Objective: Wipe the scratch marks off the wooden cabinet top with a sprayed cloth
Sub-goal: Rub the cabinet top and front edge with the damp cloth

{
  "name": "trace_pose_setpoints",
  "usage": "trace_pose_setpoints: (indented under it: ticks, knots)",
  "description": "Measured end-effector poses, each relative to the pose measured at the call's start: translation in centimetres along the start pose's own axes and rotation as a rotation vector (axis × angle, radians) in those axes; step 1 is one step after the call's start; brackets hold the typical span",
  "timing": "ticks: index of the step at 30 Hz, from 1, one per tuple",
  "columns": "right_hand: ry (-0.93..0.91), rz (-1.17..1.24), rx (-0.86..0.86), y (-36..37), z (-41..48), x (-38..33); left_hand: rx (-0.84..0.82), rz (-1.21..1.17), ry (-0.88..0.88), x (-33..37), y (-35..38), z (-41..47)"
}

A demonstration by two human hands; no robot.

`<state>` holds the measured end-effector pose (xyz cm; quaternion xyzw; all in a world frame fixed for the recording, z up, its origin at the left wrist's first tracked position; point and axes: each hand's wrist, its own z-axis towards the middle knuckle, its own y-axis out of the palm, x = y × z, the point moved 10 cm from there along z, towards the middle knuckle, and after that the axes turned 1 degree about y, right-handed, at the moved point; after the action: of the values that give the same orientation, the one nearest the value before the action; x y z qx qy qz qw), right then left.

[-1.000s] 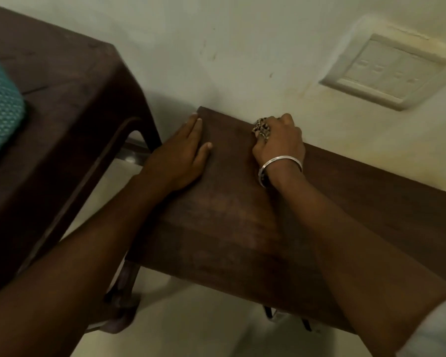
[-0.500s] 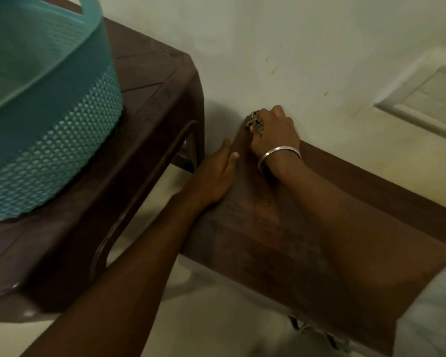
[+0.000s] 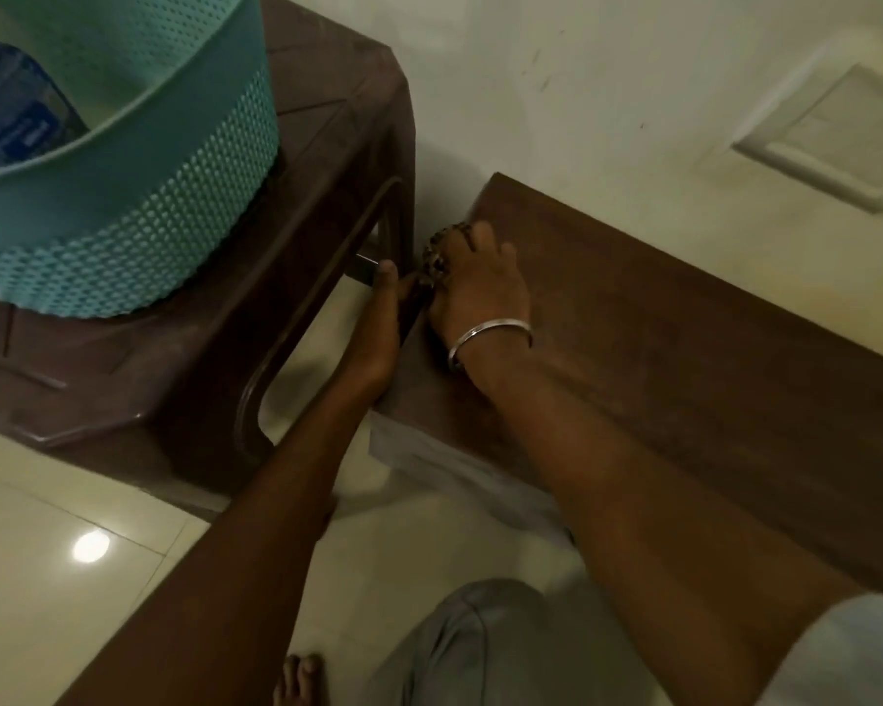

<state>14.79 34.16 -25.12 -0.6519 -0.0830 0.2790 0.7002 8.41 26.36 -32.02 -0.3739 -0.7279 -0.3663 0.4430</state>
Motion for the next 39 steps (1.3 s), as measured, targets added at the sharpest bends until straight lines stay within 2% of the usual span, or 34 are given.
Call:
trace_pose_setpoints:
  ticks: [8,13,17,22,24,26,28,31,39]
  knots:
    - [-0.009,0.006,0.003,-0.2,-8.1,-3.4,0.041,-0.279,-0.014,-1.3,-0.7,-4.8]
    - [-0.027,0.017,-0.019,-0.4,-11.6,-4.8,0.120,-0.279,0.033,-1.6,-1.9,-7.1]
    - [-0.023,-0.010,-0.017,-0.8,-13.2,-4.8,0.118,-0.022,0.163,-1.2,-2.3,-8.3]
    - [-0.029,-0.078,-0.036,-1.3,-14.7,-4.0,0.038,0.248,0.313,-1.0,-1.2,-9.5]
    - [0.012,-0.109,-0.045,-1.8,-15.5,-2.4,0.045,0.544,0.418,0.0,0.1,-10.2]
    - [0.015,-0.124,-0.071,-1.9,-15.8,-1.6,0.090,0.980,0.508,1.0,0.9,-10.2]
    - [0.038,-0.107,-0.079,-2.7,-16.5,-0.2,0.018,1.218,0.614,1.5,3.2,-10.5]
    - [0.091,-0.033,-0.054,-4.1,-18.0,3.1,-0.141,1.305,0.751,1.0,7.5,-11.9]
    - [0.221,-0.007,0.010,-6.7,-22.4,10.3,-0.474,1.402,0.880,-1.6,16.2,-13.6]
